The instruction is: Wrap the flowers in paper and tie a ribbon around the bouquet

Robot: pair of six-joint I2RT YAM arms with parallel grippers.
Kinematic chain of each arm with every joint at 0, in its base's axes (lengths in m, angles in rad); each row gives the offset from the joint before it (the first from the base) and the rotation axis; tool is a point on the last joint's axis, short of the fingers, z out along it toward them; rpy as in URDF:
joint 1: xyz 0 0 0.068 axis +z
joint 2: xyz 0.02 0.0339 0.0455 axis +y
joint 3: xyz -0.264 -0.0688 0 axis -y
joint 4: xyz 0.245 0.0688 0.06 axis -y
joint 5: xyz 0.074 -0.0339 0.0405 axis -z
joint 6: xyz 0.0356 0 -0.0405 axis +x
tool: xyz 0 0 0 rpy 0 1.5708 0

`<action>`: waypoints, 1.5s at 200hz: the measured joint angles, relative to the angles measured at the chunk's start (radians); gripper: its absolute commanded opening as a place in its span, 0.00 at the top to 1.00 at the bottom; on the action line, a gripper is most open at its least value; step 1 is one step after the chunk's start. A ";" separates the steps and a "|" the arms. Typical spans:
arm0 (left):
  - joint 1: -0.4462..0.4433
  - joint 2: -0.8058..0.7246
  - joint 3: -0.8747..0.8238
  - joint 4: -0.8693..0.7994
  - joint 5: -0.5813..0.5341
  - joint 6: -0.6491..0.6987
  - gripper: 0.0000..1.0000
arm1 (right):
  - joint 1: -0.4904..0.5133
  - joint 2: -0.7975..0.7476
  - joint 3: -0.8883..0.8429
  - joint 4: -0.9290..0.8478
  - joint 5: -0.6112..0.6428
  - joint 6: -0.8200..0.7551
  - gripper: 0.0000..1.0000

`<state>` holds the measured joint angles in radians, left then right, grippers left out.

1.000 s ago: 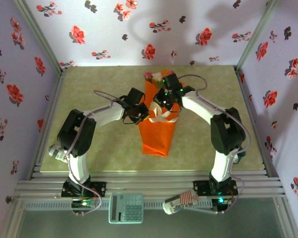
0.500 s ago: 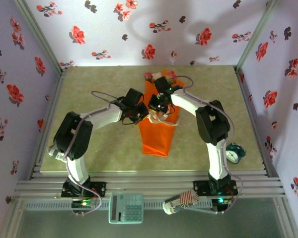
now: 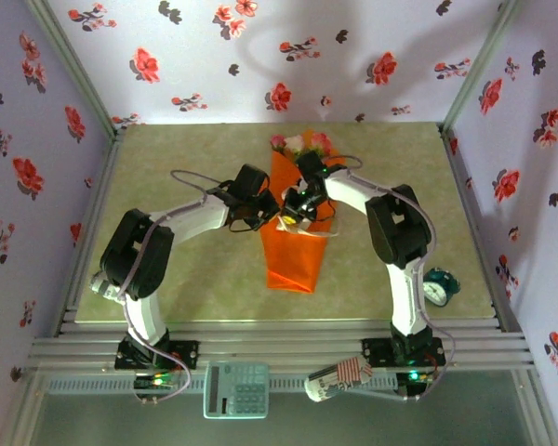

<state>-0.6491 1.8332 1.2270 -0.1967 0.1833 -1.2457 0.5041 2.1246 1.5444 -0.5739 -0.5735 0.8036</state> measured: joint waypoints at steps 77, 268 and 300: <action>0.022 0.085 0.008 0.071 0.010 -0.010 1.00 | -0.064 -0.031 -0.023 -0.016 -0.058 0.015 0.59; 0.047 0.147 0.067 0.096 0.064 -0.012 1.00 | 0.108 -0.248 -0.237 0.053 0.355 -0.535 0.57; 0.052 0.152 0.076 0.096 0.087 -0.017 1.00 | 0.119 -0.241 -0.238 0.080 0.369 -0.535 0.51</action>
<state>-0.5968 1.9854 1.3033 -0.1009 0.2699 -1.2625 0.6231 1.8835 1.3064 -0.4942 -0.2043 0.2687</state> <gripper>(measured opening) 0.034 0.479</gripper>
